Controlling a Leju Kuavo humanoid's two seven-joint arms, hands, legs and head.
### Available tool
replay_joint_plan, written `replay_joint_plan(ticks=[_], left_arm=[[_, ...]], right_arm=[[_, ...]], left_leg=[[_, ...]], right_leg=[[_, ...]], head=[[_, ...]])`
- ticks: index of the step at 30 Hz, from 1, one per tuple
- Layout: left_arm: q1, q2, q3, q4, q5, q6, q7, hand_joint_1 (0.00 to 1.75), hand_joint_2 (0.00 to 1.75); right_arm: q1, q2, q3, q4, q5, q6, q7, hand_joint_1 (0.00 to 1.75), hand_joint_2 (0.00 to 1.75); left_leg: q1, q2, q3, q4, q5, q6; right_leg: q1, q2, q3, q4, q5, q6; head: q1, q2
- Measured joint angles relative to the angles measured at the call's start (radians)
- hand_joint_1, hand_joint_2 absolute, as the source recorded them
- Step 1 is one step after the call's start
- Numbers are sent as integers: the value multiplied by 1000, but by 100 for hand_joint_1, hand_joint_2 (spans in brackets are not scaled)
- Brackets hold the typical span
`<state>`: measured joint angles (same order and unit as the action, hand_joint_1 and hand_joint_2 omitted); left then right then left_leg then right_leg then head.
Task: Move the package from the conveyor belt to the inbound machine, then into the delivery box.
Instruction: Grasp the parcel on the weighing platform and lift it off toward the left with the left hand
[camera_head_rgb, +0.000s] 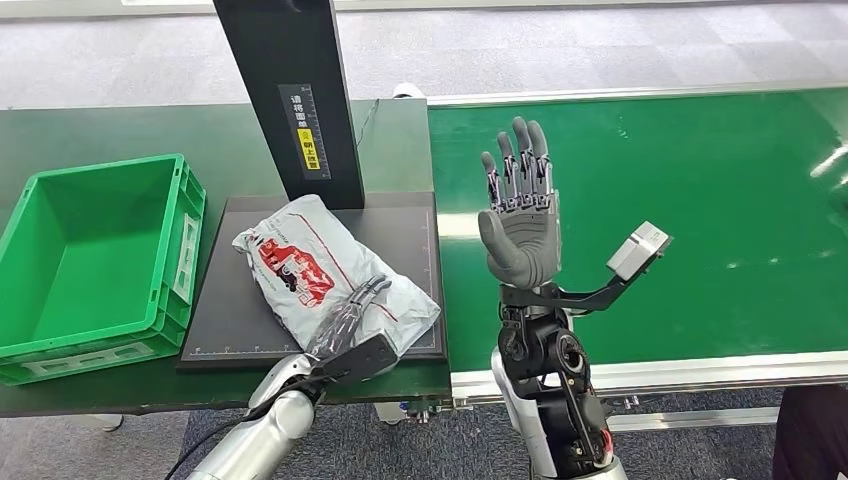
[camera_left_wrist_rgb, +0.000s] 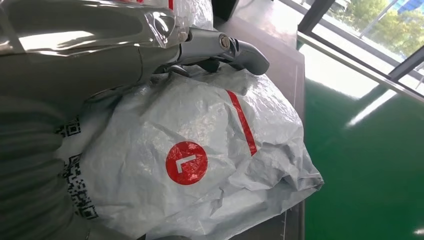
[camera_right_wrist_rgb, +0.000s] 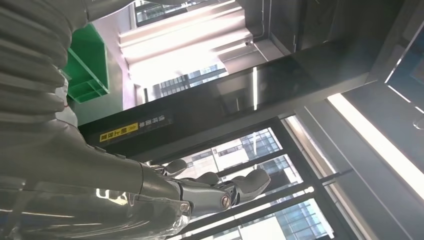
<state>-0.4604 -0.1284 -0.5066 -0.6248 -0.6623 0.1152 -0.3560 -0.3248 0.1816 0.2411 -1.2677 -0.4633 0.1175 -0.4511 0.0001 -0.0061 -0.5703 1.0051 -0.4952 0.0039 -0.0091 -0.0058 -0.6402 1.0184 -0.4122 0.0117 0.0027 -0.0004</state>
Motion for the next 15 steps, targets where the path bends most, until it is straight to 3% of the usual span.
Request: replay_joint_plan(ticks=[5, 6, 9, 10, 15], left_arm=[[-31, -7, -14, 39, 3, -9, -2, 4, 175], [-34, -7, -17, 44, 3, -10, -2, 38, 175], [-43, -9, -24, 55, 10, -10, -5, 163, 175], [-45, -9, -26, 59, 14, -9, -6, 174, 175], [-52, -6, -30, 67, 47, 27, -27, 175, 175]], right_arm=[[1, 0, 0, -11, -2, 0, 2, 0, 175], [2, 0, 0, -12, -2, 0, 2, 0, 175], [7, 0, 0, -19, -4, 3, 2, 0, 175], [10, 0, 0, -22, -4, 5, 2, 0, 175], [35, 0, 0, -44, -2, 16, 2, 0, 175]], left_leg=[[0, 0, 2, 0, 0, 0], [0, 0, 2, 0, 0, 0], [0, 0, 2, 0, 0, 0], [0, 0, 2, 0, 0, 0], [0, 0, 2, 0, 0, 0]], right_leg=[[0, 0, 2, 0, 0, 0], [0, 0, 2, 0, 0, 0], [0, 0, 2, 0, 0, 0], [0, 0, 2, 0, 0, 0], [0, 0, 2, 0, 0, 0]], head=[[0, 0], [0, 0], [0, 0], [0, 0], [0, 0]])
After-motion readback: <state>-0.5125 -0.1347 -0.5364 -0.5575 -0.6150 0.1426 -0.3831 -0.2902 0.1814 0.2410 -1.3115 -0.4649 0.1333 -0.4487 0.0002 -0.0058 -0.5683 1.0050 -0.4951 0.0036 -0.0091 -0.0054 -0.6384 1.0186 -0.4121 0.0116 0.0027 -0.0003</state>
